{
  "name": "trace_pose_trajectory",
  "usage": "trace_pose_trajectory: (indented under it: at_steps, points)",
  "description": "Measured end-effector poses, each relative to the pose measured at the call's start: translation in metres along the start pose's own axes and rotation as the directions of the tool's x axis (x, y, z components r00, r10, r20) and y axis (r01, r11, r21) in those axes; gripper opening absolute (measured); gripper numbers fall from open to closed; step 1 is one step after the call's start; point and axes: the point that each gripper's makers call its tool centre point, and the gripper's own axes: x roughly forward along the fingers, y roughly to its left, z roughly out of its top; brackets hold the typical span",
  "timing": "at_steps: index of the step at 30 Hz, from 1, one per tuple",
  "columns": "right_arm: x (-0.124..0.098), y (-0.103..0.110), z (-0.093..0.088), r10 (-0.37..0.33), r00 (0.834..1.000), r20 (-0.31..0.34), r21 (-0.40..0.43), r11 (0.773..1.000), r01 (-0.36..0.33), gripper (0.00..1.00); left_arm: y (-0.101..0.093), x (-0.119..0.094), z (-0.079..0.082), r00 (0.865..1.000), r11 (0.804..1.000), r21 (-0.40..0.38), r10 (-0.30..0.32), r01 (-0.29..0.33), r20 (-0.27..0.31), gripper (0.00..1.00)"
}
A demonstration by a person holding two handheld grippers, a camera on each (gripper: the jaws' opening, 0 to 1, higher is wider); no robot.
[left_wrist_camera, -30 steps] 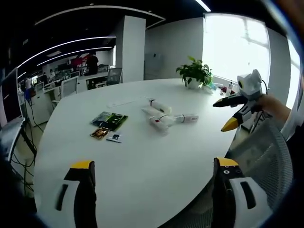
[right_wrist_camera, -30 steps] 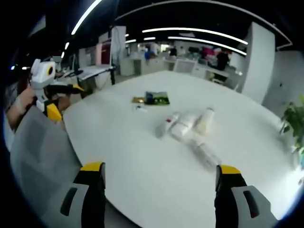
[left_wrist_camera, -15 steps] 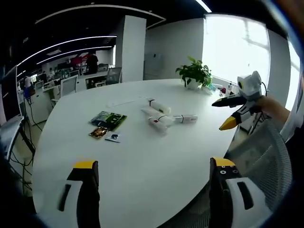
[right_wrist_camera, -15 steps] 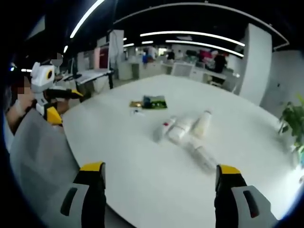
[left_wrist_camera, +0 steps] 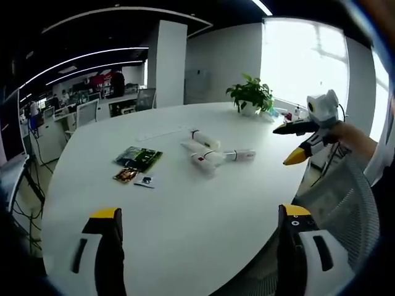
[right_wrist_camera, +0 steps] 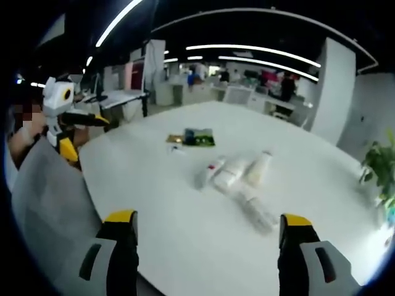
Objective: Arrange the skincare products in the storage area until every visible bottle or jar stands upright without overlapping.
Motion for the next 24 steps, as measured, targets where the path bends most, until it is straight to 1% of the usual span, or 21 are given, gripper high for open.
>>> trace_pose_trajectory:
  at_steps: [2, 7, 12, 14, 19, 24]
  points:
    - [0.0, -0.004, 0.003, -0.003, 1.0, 0.003, -0.002, 1.0, 0.003, 0.96, -0.001, 0.001, 0.002, 1.0, 1.0, -0.007, -0.004, 0.004, 0.003, 0.99]
    - [0.002, -0.014, 0.005, -0.012, 1.0, -0.014, -0.038, 0.999, 0.011, 0.96, 0.001, 0.003, 0.002, 1.0, 1.0, -0.002, -0.002, 0.002, 0.0, 0.99]
    - [0.005, -0.026, 0.006, -0.018, 0.999, -0.038, -0.096, 0.995, 0.014, 0.92, 0.003, 0.005, 0.001, 1.0, 1.0, -0.011, 0.002, -0.002, -0.002, 0.98]
    - [0.007, -0.03, 0.006, -0.023, 0.999, -0.044, -0.102, 0.995, 0.018, 0.9, 0.004, 0.007, 0.001, 1.0, 1.0, -0.014, 0.003, -0.003, -0.003, 0.98]
    - [0.017, -0.039, 0.006, -0.009, 0.998, -0.06, -0.097, 0.995, 0.004, 0.83, 0.005, 0.011, -0.001, 1.0, 1.0, -0.022, 0.006, -0.006, -0.009, 0.97]
    - [0.028, -0.044, 0.001, 0.003, 0.995, -0.096, -0.125, 0.992, -0.015, 0.83, 0.006, 0.014, -0.002, 1.0, 1.0, -0.026, 0.008, -0.009, -0.009, 0.97]
